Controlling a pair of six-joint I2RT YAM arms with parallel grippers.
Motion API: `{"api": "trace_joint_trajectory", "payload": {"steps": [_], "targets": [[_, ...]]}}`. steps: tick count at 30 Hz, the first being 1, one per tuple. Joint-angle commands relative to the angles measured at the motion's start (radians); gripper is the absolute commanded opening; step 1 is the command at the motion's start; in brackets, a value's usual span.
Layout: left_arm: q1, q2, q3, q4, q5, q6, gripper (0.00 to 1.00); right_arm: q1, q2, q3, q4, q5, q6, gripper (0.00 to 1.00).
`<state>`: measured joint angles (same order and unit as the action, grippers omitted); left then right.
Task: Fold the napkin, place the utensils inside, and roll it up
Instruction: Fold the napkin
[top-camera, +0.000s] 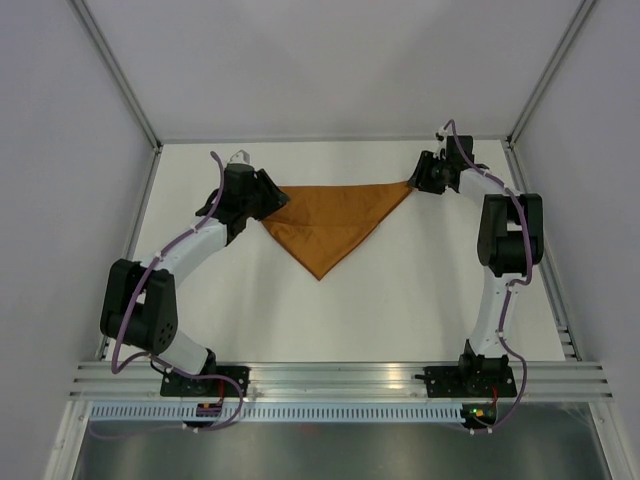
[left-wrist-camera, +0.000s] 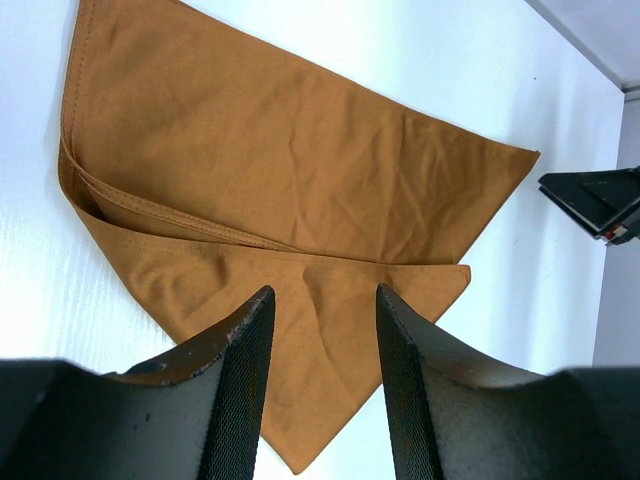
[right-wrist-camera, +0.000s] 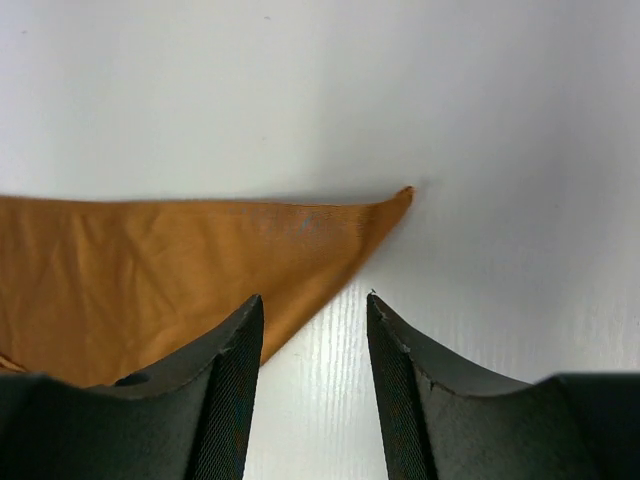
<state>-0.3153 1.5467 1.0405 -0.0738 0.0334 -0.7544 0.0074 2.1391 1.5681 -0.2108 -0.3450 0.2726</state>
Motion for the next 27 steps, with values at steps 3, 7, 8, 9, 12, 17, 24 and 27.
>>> {"api": "trace_joint_trajectory", "payload": {"steps": [3, 7, 8, 9, 12, 17, 24, 27], "targets": [[0.005, -0.04, -0.002, 0.003, 0.02, -0.011, 0.51, 0.02, 0.028, 0.055, -0.03, 0.086, 0.105, 0.53], [0.005, -0.043, -0.004, 0.005, 0.022, -0.011, 0.51, 0.016, 0.054, 0.055, -0.016, 0.11, 0.134, 0.53], [0.005, -0.042, -0.004, 0.003, 0.023, -0.01, 0.51, 0.013, 0.061, 0.055, -0.006, 0.109, 0.145, 0.53], [0.005, -0.043, -0.007, 0.002, 0.023, -0.01, 0.51, 0.002, 0.07, 0.049, 0.004, 0.109, 0.164, 0.53], [0.005, -0.05, -0.01, 0.002, 0.022, -0.008, 0.51, -0.032, 0.099, 0.056, 0.025, 0.109, 0.195, 0.52], [0.005, -0.05, -0.01, 0.0, 0.023, -0.008, 0.51, -0.056, 0.14, 0.067, 0.039, 0.104, 0.217, 0.52], [0.005, -0.05, -0.008, -0.003, 0.014, -0.005, 0.51, -0.06, 0.191, 0.092, 0.056, 0.072, 0.238, 0.5], [0.005, -0.05, -0.008, -0.007, 0.014, -0.003, 0.51, -0.058, 0.191, 0.079, 0.068, 0.06, 0.244, 0.5]]}}
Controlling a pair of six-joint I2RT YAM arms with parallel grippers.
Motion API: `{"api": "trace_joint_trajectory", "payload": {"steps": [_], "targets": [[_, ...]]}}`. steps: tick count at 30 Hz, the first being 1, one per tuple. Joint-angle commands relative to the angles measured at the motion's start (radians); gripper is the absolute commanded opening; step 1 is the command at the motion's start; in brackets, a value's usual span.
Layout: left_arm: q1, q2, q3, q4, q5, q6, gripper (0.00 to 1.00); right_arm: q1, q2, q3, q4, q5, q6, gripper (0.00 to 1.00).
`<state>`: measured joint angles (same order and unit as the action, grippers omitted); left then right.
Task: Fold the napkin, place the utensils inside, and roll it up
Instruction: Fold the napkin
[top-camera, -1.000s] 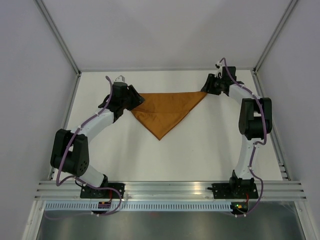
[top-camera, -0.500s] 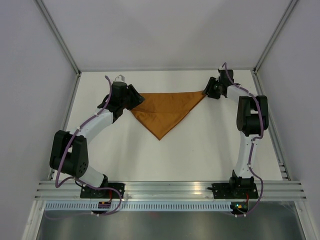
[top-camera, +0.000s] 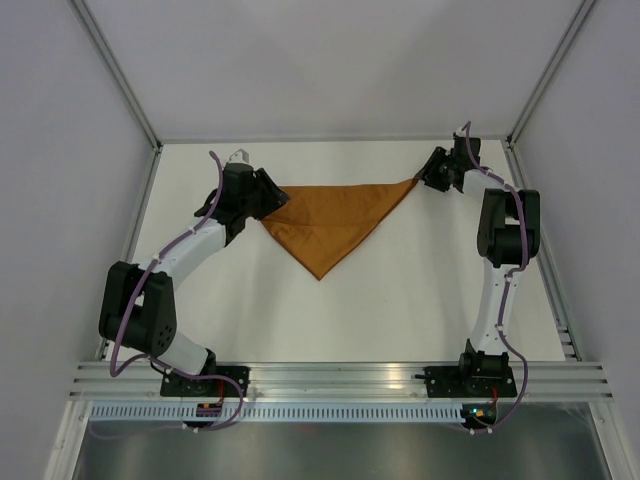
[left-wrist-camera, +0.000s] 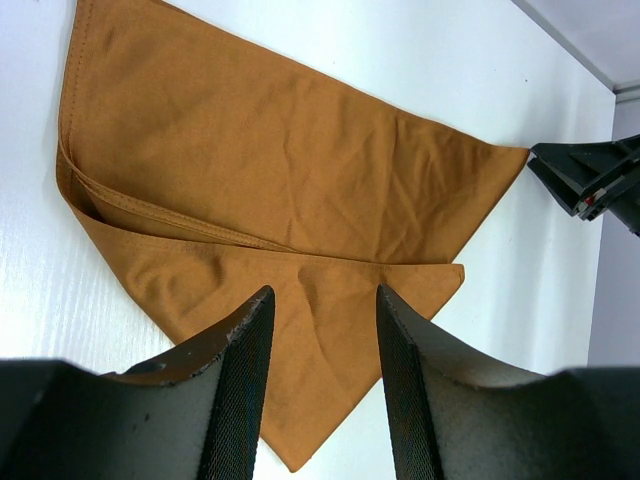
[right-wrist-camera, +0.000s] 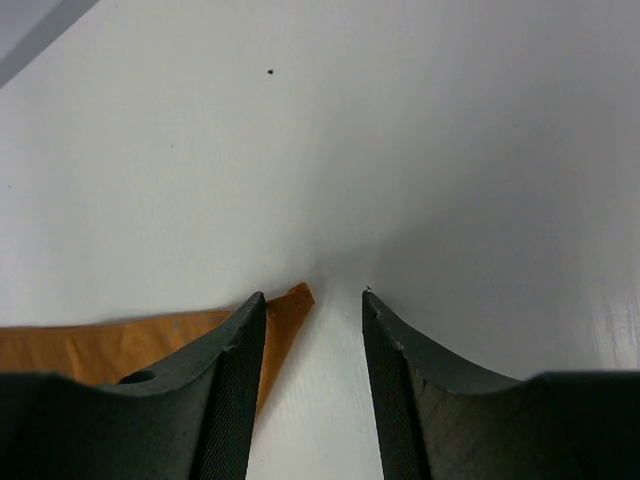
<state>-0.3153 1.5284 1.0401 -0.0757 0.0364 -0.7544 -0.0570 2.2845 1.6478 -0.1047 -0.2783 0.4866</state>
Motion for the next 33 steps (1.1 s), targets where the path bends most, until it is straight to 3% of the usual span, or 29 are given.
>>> {"api": "trace_joint_trajectory", "payload": {"steps": [1, 25, 33], "targets": [[0.005, -0.028, -0.008, -0.006, 0.011, -0.003, 0.51, 0.006, 0.047, -0.003, -0.035, -0.013, 0.033, 0.51], [0.005, -0.022, 0.0, -0.009, 0.02, 0.0, 0.51, 0.039, 0.038, -0.033, -0.03, -0.033, 0.043, 0.49], [0.007, -0.016, 0.009, -0.009, 0.025, 0.003, 0.51, 0.039, 0.038, -0.043, -0.007, -0.024, 0.043, 0.22]]}}
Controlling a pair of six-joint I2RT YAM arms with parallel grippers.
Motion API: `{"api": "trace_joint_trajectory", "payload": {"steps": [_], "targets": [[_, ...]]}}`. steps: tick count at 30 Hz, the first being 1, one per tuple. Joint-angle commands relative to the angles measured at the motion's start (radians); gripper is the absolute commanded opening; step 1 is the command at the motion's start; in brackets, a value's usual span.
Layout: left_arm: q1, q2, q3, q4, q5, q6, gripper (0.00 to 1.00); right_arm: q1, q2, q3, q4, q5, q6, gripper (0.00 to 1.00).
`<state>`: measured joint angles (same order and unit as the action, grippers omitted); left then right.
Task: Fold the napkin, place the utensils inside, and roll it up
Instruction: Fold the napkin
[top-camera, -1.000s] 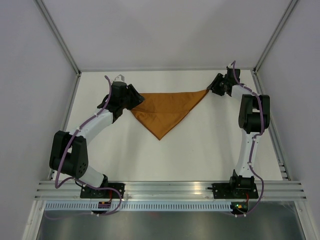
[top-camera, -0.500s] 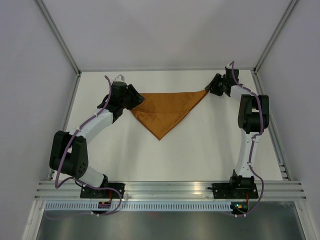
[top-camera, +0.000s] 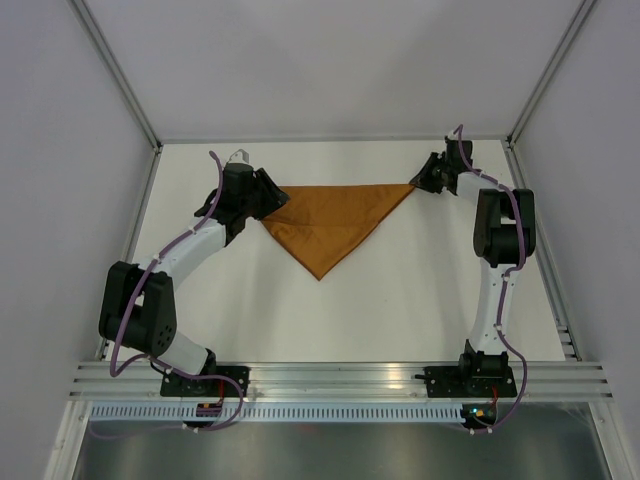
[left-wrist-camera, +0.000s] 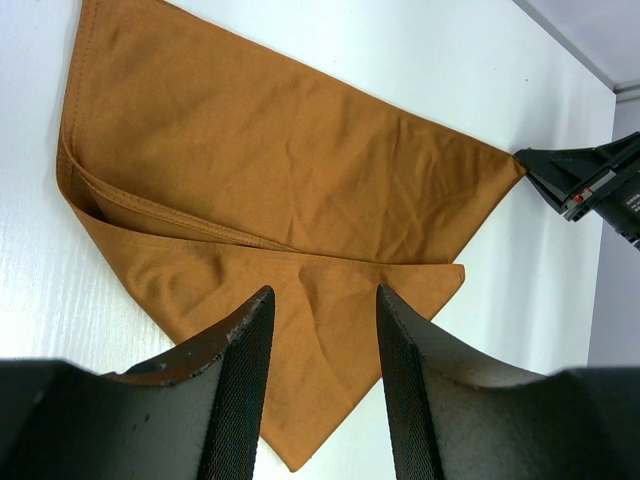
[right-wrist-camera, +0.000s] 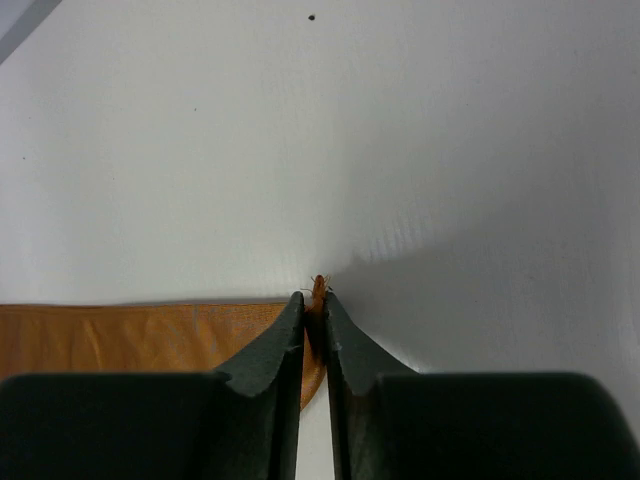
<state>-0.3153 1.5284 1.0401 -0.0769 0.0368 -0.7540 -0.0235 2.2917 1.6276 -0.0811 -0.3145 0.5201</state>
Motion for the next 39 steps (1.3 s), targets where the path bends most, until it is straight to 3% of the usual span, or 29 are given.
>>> {"api": "trace_joint_trajectory", "payload": {"steps": [1, 8, 18, 28, 39], "targets": [[0.007, -0.016, 0.009, -0.008, 0.023, 0.002, 0.51, 0.005, 0.025, -0.032, -0.023, 0.012, 0.009, 0.17], [0.007, -0.011, 0.018, -0.015, 0.026, 0.012, 0.51, 0.016, -0.061, -0.071, 0.064, -0.014, -0.029, 0.06], [0.007, -0.042, 0.026, -0.015, 0.029, 0.008, 0.51, 0.12, -0.261, -0.118, 0.06, -0.011, -0.12, 0.03], [0.007, -0.123, 0.018, -0.03, 0.025, -0.007, 0.51, 0.319, -0.445, -0.19, -0.039, 0.061, -0.221, 0.03], [0.007, -0.214, -0.006, -0.057, 0.017, -0.007, 0.51, 0.576, -0.477, -0.273, -0.098, 0.181, -0.295, 0.02]]}}
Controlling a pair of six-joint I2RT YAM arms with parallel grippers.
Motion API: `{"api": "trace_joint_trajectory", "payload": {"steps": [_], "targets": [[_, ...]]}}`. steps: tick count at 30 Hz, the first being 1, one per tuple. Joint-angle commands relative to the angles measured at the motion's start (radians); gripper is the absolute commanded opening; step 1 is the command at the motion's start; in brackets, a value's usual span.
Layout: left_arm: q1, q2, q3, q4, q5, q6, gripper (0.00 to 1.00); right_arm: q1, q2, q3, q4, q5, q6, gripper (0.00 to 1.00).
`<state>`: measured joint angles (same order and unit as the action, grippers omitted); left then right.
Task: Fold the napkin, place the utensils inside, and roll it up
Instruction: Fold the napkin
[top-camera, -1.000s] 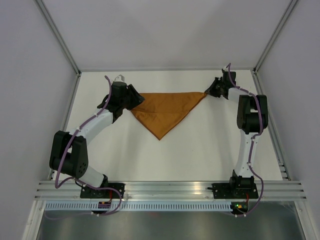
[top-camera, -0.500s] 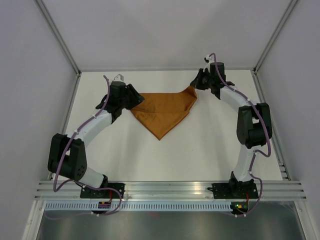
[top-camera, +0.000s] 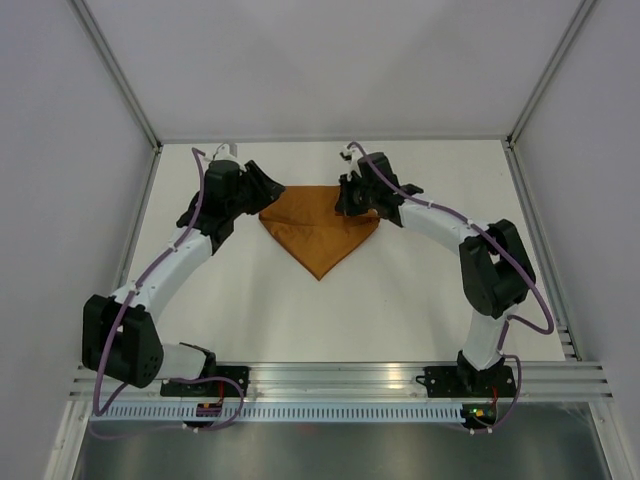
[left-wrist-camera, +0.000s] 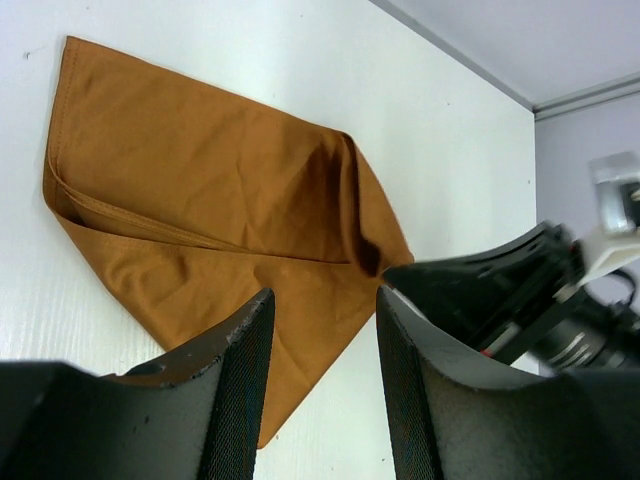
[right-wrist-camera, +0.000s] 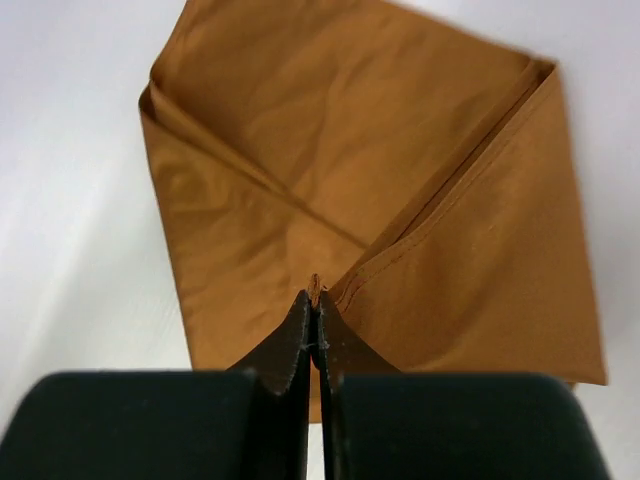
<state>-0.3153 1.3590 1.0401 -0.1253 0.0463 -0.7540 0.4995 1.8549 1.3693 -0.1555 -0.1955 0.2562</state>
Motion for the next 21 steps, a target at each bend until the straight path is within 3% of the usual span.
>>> {"api": "trace_joint_trajectory", "payload": {"steps": [1, 10, 21], "targets": [[0.007, -0.047, -0.009, -0.01, 0.007, -0.005, 0.51, 0.082, -0.034, -0.015, -0.026, 0.071, -0.031, 0.02], [0.005, -0.061, -0.034, -0.017, 0.032, -0.001, 0.51, 0.214, 0.021, -0.045, -0.035, 0.123, -0.072, 0.02], [0.005, -0.058, -0.074, 0.009, 0.059, 0.002, 0.51, 0.267, 0.092, -0.041, -0.073, 0.146, -0.103, 0.02]]}}
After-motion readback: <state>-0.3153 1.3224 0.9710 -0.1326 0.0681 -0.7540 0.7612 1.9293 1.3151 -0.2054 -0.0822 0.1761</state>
